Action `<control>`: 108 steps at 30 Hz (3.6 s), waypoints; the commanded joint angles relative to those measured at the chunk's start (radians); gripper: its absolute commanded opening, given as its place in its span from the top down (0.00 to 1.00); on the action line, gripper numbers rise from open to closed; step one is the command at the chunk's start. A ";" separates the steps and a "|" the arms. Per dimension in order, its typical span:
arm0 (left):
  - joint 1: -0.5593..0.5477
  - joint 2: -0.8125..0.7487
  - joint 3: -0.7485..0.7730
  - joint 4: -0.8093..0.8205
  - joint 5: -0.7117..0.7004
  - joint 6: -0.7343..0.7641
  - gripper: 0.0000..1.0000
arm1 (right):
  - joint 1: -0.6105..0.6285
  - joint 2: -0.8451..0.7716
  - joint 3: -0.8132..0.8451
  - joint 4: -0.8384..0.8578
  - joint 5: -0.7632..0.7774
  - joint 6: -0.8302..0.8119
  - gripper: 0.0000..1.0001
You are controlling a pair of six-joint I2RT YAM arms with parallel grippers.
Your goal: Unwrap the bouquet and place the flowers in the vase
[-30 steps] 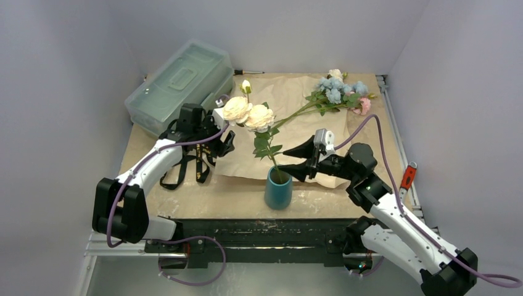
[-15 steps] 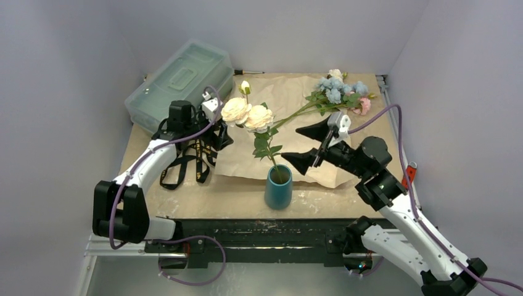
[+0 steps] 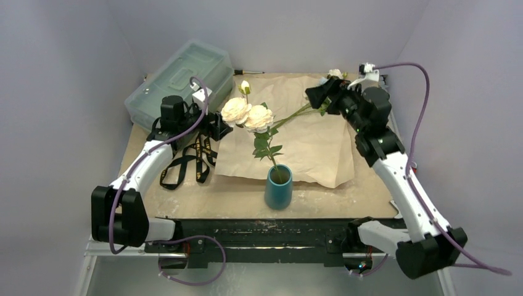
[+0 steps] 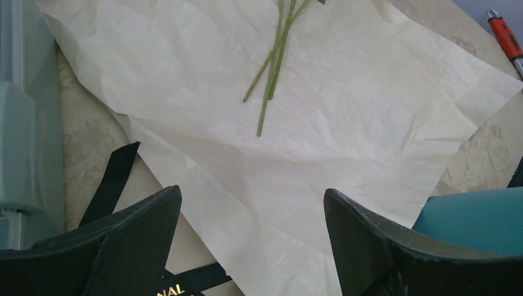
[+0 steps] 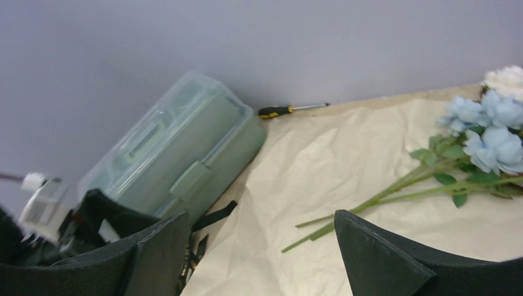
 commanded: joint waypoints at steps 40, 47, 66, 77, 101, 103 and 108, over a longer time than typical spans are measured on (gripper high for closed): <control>0.010 0.083 0.079 0.055 -0.076 0.013 0.14 | -0.152 1.072 0.622 -0.193 0.263 0.221 0.58; 0.023 0.108 0.097 0.048 -0.064 0.023 0.14 | -0.157 1.149 0.665 -0.167 0.288 0.200 0.59; 0.041 0.120 0.109 0.017 -0.062 0.027 0.14 | -0.163 1.113 0.658 -0.195 0.231 0.224 1.00; 0.041 0.128 0.096 0.066 -0.058 -0.005 0.14 | -0.163 0.920 0.523 -0.144 0.155 0.245 1.00; 0.041 0.101 0.091 0.048 -0.085 -0.040 0.14 | -0.190 0.516 0.267 0.146 -0.067 0.086 1.00; 0.041 0.106 0.098 0.008 -0.094 -0.031 0.13 | -0.193 0.457 0.248 0.181 -0.114 0.058 1.00; 0.041 0.115 0.112 -0.031 -0.101 -0.026 0.10 | -0.195 0.285 0.169 0.254 -0.235 -0.006 1.00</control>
